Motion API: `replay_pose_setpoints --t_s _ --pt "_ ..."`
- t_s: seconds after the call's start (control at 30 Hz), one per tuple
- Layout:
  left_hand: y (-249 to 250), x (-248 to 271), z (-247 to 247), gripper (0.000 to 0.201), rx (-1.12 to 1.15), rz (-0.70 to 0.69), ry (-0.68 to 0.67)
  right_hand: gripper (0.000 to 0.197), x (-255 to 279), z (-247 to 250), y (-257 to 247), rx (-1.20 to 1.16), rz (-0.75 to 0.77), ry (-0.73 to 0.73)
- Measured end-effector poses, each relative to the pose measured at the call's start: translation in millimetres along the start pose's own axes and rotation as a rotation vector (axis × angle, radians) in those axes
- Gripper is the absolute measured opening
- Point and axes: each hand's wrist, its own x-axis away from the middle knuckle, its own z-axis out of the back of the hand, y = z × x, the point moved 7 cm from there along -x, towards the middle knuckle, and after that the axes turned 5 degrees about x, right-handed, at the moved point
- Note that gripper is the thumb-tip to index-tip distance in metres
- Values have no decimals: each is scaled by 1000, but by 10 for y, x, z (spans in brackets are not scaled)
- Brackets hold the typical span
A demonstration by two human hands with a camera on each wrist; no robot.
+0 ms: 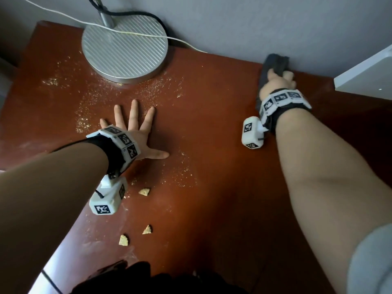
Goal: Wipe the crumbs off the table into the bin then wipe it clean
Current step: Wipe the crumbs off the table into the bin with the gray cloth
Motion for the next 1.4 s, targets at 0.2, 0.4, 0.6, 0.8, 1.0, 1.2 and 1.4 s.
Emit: replay_pose_setpoints --t_s 0.2,0.4,0.6,0.8,1.0,1.2,1.4 --pt "-1 21 15 121 1 -2 11 46 562 -461 -1021 -186 474 -193" --pt "-6 -27 -1 120 3 -19 8 53 60 -84 -259 -43 128 -16" --pt "-12 -45 -9 120 6 -15 26 63 117 -217 -1030 107 272 -76" --pt "-11 -43 4 119 3 0 25 58 427 -401 -1702 140 532 -118" --pt "-24 -29 36 119 -1 -7 46 45 778 -628 -1501 -50 666 -301" --pt "-16 -39 35 118 -17 -33 61 46 609 -442 -1265 -173 455 -158" --pt "-158 113 52 103 46 -147 120 66 848 -508 -1469 166 490 -125"
